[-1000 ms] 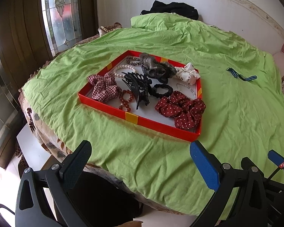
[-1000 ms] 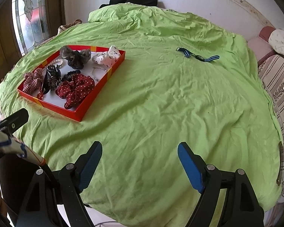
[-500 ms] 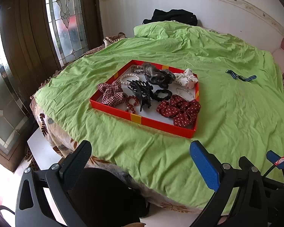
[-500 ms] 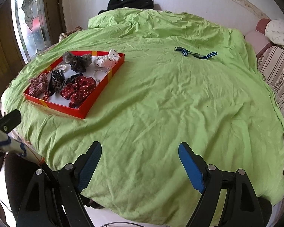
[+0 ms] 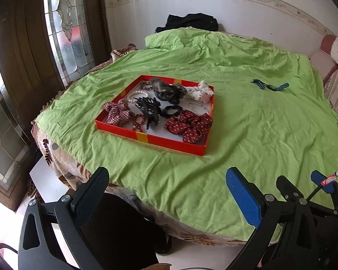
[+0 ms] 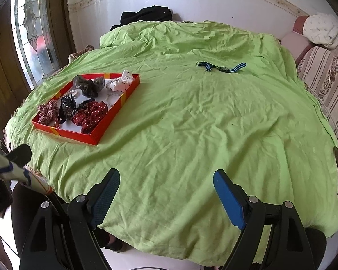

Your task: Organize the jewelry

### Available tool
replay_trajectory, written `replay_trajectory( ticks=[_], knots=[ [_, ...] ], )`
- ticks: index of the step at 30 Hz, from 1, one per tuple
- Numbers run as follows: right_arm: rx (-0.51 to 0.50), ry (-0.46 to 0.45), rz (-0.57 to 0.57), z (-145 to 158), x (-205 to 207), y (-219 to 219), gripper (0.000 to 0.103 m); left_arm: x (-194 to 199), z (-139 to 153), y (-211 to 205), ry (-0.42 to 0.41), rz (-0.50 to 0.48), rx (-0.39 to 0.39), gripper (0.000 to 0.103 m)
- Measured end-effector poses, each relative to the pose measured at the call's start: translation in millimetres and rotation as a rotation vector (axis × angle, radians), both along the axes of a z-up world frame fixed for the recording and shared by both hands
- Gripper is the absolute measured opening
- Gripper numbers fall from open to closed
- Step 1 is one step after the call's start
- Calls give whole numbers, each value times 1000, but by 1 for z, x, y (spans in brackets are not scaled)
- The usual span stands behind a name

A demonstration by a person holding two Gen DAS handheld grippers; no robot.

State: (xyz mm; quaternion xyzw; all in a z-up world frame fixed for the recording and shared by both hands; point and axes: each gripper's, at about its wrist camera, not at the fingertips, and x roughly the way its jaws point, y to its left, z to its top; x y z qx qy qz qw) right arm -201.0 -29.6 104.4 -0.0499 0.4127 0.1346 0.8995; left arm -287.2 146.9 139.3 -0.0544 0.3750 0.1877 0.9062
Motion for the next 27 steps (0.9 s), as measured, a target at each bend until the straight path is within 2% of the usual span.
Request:
replay_trajectory(
  ticks=[5,27],
  knots=[
    [-17,-23,6,2,-6,0,90,-2,-3,-7,-3,-16,3,103],
    [-63,-17,19,-11,-7,12,90,5,-28,-6,49,-41,-35,103]
  ],
)
